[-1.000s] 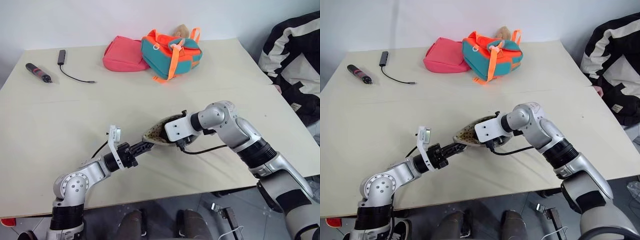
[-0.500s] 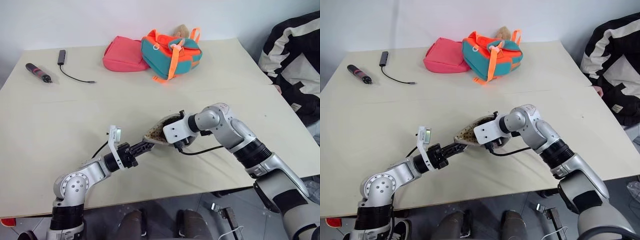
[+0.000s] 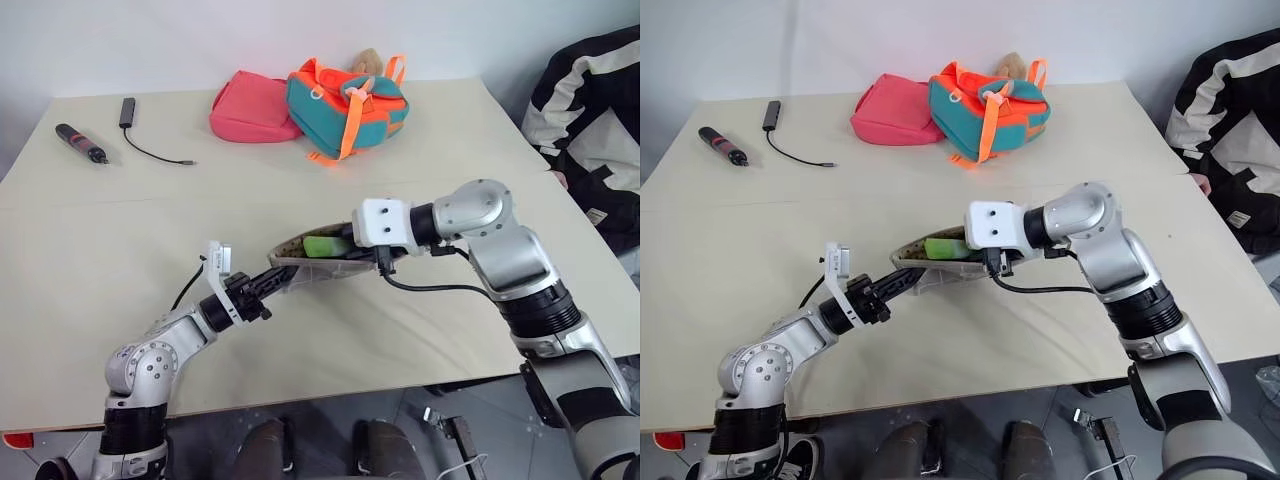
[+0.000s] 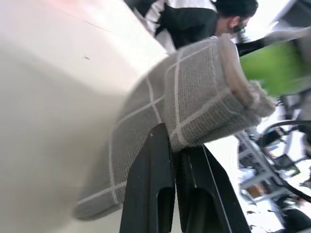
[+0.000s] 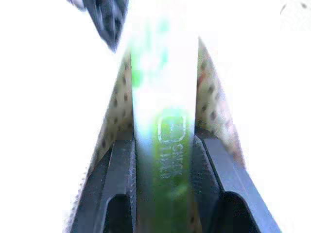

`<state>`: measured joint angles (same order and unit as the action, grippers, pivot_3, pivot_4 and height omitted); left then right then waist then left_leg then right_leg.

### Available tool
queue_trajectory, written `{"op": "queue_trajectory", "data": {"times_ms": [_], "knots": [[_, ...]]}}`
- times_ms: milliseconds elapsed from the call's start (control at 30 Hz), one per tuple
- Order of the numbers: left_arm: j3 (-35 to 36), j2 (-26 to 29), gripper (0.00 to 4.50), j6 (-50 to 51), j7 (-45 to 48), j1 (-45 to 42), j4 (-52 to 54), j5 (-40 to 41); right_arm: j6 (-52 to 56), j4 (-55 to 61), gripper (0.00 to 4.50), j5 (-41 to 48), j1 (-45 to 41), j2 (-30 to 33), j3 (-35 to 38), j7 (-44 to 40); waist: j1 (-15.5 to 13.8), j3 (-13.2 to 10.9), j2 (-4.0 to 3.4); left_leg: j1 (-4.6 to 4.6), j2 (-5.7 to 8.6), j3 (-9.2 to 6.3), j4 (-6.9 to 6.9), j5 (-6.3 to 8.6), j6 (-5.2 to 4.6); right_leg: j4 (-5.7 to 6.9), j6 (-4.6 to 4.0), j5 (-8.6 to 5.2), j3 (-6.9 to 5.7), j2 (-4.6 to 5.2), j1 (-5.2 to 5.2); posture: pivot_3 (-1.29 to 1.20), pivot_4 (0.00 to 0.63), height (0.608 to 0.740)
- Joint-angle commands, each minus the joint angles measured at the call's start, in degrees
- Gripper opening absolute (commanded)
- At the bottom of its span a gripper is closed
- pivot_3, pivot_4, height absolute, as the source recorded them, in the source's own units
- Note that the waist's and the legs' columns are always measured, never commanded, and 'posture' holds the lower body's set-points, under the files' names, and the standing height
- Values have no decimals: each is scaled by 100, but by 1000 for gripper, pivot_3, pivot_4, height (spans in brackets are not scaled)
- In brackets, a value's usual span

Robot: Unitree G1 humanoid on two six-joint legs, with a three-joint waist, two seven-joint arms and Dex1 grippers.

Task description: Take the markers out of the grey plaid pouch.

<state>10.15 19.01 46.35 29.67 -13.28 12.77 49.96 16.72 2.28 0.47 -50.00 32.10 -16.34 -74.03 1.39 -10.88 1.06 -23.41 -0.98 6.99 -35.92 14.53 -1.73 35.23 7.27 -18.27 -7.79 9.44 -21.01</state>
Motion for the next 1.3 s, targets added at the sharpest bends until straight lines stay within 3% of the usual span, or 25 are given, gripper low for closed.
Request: {"op": "queue_trajectory", "data": {"times_ms": [33,333,467,733,933,967,1133,1300], "knots": [[33,79,0,-251,74,-73,31,-171,561,339,1105,671,-15,122,567,19,-1,0,0,-2,1,0,0,1,-1,-1,0,0,0,1,-1,0,150,740],[630,381,0,-953,33,-290,-483,-613,1566,385,1105,1830,-185,545,1633,284,-30,0,0,-7,-2,-1,5,10,-9,-18,1,1,-3,3,-1,0,150,740],[807,497,0,-1052,56,-348,-617,-592,969,-207,1105,1278,-69,875,1473,596,-28,0,0,-8,-1,6,5,15,-9,-23,2,1,-11,2,-3,0,150,740],[842,416,0,-974,0,-299,-479,-470,-1374,-2189,1105,-932,531,1537,142,1326,-120,1,5,-9,6,21,5,9,-29,-30,10,5,-14,1,-3,0,150,740],[748,387,0,-868,40,-231,-346,-452,-1314,-2405,1105,-797,582,1237,142,1195,-66,0,4,-4,-8,27,4,3,-35,-36,14,7,-8,-12,1,0,150,740],[737,391,0,-860,45,-237,-339,-455,-1233,-2384,1814,-738,583,1199,184,1183,-62,0,4,-2,-11,27,3,3,-33,-37,13,7,-8,-15,3,0,150,740],[680,456,0,-780,102,-293,-322,-436,-907,-2002,3391,-267,588,1192,443,786,-77,0,4,-1,-11,26,-1,7,-26,-35,13,7,-6,-10,4,0,150,740],[575,597,0,-605,236,-312,-266,-428,-6,-1137,3391,863,245,955,1068,551,-96,-1,1,-3,-13,24,-1,10,-23,-34,13,7,-6,-6,1,0,150,740]]}}
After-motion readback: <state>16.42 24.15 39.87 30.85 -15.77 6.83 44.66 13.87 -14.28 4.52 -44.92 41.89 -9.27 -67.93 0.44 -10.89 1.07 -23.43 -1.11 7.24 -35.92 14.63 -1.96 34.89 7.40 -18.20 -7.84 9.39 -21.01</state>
